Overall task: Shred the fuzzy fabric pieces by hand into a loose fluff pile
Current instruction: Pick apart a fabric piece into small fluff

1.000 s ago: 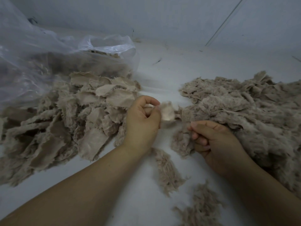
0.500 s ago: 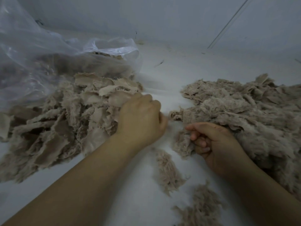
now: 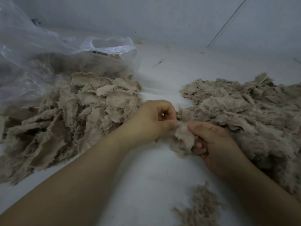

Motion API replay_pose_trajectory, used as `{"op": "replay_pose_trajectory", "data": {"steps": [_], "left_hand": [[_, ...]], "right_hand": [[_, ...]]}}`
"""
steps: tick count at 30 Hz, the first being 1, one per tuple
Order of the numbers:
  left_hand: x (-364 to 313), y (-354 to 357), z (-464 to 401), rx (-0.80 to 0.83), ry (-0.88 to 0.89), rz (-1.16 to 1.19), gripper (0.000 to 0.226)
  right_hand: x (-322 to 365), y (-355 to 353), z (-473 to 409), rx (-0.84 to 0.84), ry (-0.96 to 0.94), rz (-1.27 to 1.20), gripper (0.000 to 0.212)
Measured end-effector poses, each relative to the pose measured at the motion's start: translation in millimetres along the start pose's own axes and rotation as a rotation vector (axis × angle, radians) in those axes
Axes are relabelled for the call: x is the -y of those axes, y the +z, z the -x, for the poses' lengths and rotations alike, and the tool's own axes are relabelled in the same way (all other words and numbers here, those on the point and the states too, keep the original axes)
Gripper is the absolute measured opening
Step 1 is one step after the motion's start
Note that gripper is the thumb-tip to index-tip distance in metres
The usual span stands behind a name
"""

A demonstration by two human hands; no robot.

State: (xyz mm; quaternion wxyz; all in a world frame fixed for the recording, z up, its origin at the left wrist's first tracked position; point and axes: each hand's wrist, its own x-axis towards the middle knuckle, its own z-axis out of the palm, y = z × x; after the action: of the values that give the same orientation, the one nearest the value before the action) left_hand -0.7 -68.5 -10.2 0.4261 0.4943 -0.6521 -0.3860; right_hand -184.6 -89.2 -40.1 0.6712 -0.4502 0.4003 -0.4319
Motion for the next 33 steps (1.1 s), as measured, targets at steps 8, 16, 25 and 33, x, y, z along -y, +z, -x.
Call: {"op": "replay_pose_trajectory", "data": {"steps": [8, 16, 25, 33], "left_hand": [[15.8, 19.6, -2.7, -0.290, 0.087, 0.199, 0.017], [12.3, 35.3, -0.7, -0.306, -0.043, 0.419, 0.004], [19.8, 37.4, -0.9, -0.365, -0.023, 0.544, 0.021], [22.6, 28.2, -2.9, -0.539, 0.037, 0.480, 0.022]], "right_hand": [[0.7, -1.5, -0.8, 0.030, 0.018, 0.017, 0.028], [-1.6, -2.1, -0.6, 0.014, -0.050, 0.027, 0.019], [0.1, -1.5, -0.1, -0.018, -0.034, -0.022, 0.027], [1.2, -3.2, 0.5, 0.007, -0.038, -0.159, 0.016]]}}
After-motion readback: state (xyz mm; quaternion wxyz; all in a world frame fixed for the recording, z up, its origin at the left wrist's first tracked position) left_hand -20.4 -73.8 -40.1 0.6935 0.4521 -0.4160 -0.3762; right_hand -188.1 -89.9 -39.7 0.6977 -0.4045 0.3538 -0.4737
